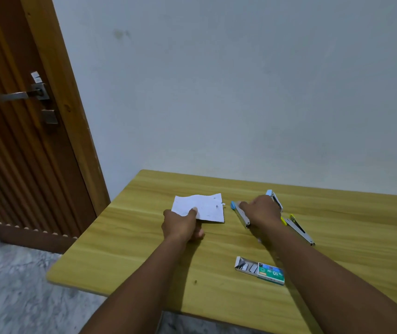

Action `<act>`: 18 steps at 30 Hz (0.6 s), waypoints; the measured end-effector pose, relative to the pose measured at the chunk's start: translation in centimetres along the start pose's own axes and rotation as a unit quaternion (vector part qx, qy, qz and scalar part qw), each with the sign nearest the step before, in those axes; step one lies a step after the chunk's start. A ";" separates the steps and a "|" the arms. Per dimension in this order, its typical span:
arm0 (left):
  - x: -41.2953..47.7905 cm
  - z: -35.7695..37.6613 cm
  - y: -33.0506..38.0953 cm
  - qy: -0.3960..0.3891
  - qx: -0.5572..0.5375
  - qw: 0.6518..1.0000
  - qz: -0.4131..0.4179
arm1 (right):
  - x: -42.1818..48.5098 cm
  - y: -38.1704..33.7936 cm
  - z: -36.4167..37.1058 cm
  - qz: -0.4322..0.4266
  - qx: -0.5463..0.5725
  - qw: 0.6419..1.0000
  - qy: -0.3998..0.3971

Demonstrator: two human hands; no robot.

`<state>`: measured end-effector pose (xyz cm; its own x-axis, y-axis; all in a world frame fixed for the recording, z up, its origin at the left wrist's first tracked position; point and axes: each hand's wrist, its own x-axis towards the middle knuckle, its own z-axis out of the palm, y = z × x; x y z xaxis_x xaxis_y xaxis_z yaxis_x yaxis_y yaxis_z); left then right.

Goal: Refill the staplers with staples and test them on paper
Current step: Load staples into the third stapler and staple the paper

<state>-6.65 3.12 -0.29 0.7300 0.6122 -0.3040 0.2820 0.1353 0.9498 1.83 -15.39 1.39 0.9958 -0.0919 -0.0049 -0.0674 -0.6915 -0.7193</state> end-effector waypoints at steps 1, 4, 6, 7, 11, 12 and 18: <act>-0.1 -0.1 -0.1 0.005 0.027 1.000 0.011 | 0.3 -0.1 0.0 -0.008 0.004 1.000 0.006; 0.3 -0.3 -0.8 0.004 0.093 0.994 0.048 | 0.9 0.6 -0.8 -0.029 -0.024 0.998 0.053; 0.9 -0.3 -1.5 -0.006 0.105 0.993 0.058 | 1.5 2.1 -1.7 -0.038 -0.131 0.988 0.066; 0.9 -0.2 -1.6 -0.007 0.106 0.992 0.065 | 1.6 2.9 -2.2 -0.034 -0.191 0.979 0.054; 0.1 -0.4 -1.4 -0.007 0.116 0.989 0.095 | 2.4 5.3 -2.8 -0.055 -0.323 0.945 0.021; 0.1 -0.3 -1.4 -0.006 0.115 0.988 0.099 | 2.5 5.4 -2.8 -0.068 -0.318 0.945 0.034; -1.0 0.3 -1.2 0.014 0.190 0.950 0.249 | 1.4 4.7 -2.8 -0.096 -0.221 0.968 0.076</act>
<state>-7.54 2.14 -1.18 0.8162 0.5481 0.1829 0.1146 -0.4638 0.8785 2.78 -20.80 -0.03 0.9743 -0.0126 0.2249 0.0640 -0.9418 -0.3300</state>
